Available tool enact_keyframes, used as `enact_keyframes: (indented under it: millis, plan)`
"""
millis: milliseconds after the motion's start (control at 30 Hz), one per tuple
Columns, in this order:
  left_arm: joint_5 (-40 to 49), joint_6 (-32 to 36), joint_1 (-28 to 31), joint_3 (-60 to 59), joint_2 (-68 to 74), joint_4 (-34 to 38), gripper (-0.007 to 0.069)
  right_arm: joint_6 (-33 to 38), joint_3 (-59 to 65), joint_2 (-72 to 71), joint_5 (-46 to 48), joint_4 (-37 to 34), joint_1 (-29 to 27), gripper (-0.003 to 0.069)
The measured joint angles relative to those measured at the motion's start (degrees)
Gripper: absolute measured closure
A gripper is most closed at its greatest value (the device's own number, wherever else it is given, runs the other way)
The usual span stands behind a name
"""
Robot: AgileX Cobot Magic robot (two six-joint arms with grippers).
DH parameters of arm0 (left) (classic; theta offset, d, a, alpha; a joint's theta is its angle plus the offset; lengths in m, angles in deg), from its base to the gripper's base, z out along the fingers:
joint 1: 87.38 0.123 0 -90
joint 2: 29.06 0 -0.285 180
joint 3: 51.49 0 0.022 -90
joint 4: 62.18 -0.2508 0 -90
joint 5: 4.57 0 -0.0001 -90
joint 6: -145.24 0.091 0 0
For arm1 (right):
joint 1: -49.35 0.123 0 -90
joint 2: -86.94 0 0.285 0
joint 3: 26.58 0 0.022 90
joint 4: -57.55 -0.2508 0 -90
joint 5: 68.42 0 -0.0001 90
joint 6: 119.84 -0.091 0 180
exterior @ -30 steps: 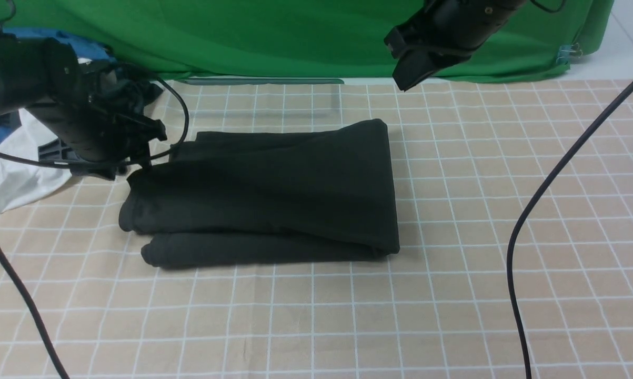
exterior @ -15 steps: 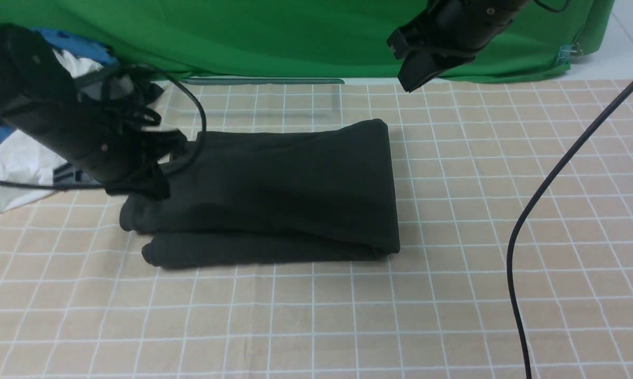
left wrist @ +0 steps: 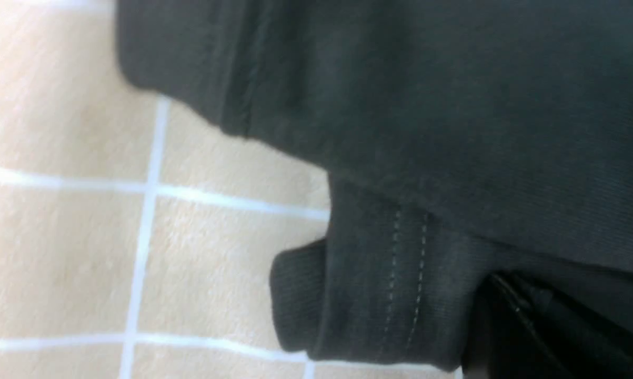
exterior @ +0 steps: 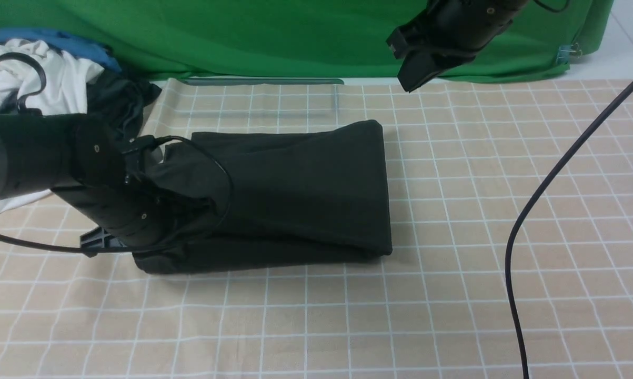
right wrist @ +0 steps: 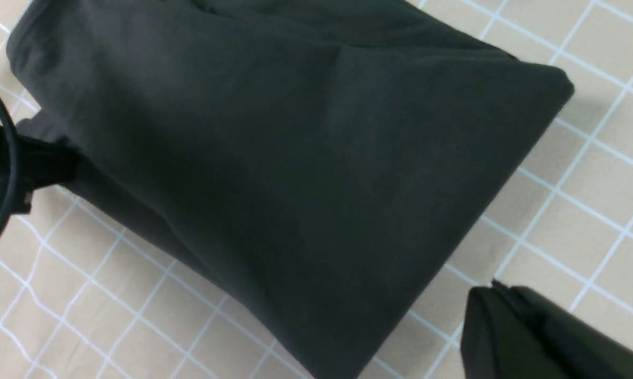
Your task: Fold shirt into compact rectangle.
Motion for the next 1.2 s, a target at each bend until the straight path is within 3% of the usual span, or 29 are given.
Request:
enact_keyframes:
  millis: [467, 967, 1200]
  plan:
    - [3.3, -4.4, 0.4, 1.2, -6.5, -5.5, 0.0613, 0.0, 0.0, 0.0, 0.0, 0.0, 0.1, 0.062]
    - [4.7, -6.5, 0.4, 1.5, 1.2, -7.7, 0.0611, 0.0, 0.1, -0.1, 0.0, 0.0, 0.1, 0.0615]
    - [9.2, -6.5, 0.4, 1.5, -10.3, -8.4, 0.0611, -0.4, 0.5, -7.4, -0.1, 1.3, 0.0, 0.0614]
